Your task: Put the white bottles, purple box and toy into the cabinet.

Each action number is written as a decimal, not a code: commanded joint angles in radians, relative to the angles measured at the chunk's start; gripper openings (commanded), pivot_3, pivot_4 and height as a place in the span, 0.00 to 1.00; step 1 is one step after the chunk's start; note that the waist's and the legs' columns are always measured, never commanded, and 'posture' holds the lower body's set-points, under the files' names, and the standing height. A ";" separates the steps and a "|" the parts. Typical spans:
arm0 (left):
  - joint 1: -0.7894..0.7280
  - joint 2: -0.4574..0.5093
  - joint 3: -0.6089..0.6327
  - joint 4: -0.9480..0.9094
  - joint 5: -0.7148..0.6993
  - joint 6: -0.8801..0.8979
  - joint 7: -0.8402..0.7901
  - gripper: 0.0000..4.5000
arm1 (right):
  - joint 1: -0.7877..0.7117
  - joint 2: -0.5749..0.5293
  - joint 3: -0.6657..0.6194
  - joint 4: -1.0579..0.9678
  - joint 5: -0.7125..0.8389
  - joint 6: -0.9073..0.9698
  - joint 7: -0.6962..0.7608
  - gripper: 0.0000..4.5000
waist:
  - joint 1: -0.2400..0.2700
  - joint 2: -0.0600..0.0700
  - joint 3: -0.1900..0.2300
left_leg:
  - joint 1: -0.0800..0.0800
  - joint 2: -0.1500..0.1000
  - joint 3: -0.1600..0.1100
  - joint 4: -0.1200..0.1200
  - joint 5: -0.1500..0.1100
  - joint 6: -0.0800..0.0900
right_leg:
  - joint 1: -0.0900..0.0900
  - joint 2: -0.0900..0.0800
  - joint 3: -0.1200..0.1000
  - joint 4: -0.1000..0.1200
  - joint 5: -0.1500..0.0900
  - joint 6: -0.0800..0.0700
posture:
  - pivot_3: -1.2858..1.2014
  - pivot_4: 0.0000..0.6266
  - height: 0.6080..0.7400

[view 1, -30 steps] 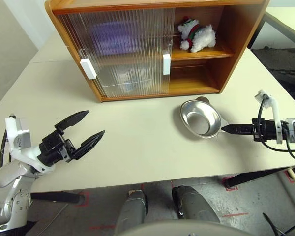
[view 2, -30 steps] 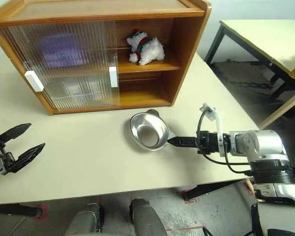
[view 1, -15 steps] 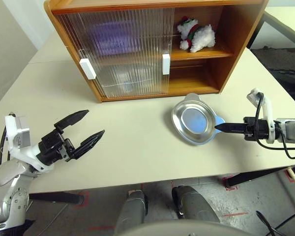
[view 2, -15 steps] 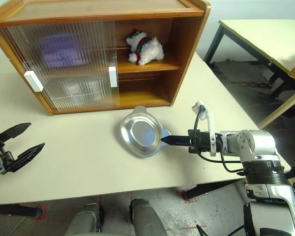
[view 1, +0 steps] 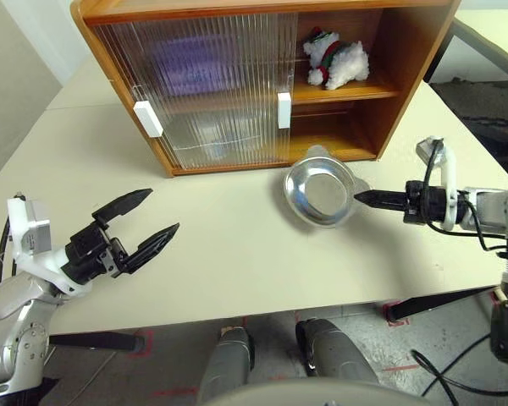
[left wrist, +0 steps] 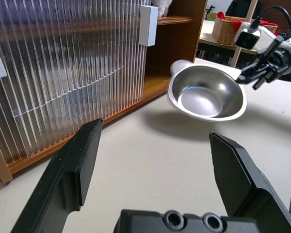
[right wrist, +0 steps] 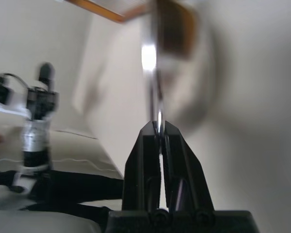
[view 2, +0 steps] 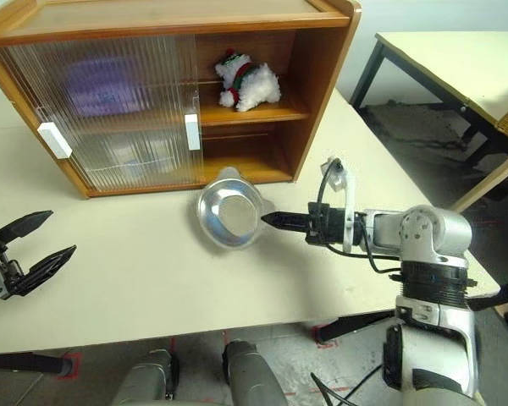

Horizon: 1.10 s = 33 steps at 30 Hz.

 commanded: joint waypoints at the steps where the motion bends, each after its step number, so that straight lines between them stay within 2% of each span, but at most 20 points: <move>1: 0.003 0.002 0.003 0.002 0.001 0.006 -0.002 1.00 | -0.021 0.048 -0.097 0.010 0.004 0.015 -0.091 0.00 | 0.002 0.000 0.000 | 0.000 0.000 0.000 0.000 0.000 0.000 | 0.000 0.000 0.000 0.000 0.000 0.000 | 0.47 0.18 1.00; 4: 0.001 0.004 0.003 0.005 0.000 0.006 -0.003 1.00 | -0.041 0.089 -0.154 0.030 -0.009 -0.007 -0.162 0.00 | 0.004 0.000 0.000 | -0.001 0.000 0.000 0.000 0.000 0.000 | 0.000 0.000 0.000 0.000 0.005 -0.008 | 0.47 0.18 1.00; 9: -0.002 0.005 0.002 0.008 0.003 0.006 -0.005 1.00 | -0.066 0.180 -0.221 0.035 -0.013 -0.028 -0.272 0.00 | 0.001 0.000 0.000 | -0.001 0.000 0.000 -0.002 0.000 0.001 | -0.002 0.000 0.000 0.000 0.005 -0.009 | 0.47 0.18 1.00; 17: -0.008 0.005 -0.002 0.009 0.006 0.007 -0.008 1.00 | -0.051 0.226 -0.204 0.080 -0.044 -0.173 -0.355 0.00 | 0.000 0.000 0.000 | 0.000 0.001 0.000 -0.005 0.000 0.001 | -0.003 0.000 0.000 0.000 0.005 -0.009 | 0.47 0.18 1.00; 33: -0.017 0.004 -0.009 0.008 0.008 0.005 -0.006 1.00 | -0.109 0.298 -0.200 0.304 -0.077 -0.515 -0.462 0.00 | -0.001 0.000 0.000 | 0.001 0.003 -0.001 -0.005 0.002 0.004 | -0.003 0.000 0.000 0.000 0.007 -0.008 | 0.47 0.17 1.00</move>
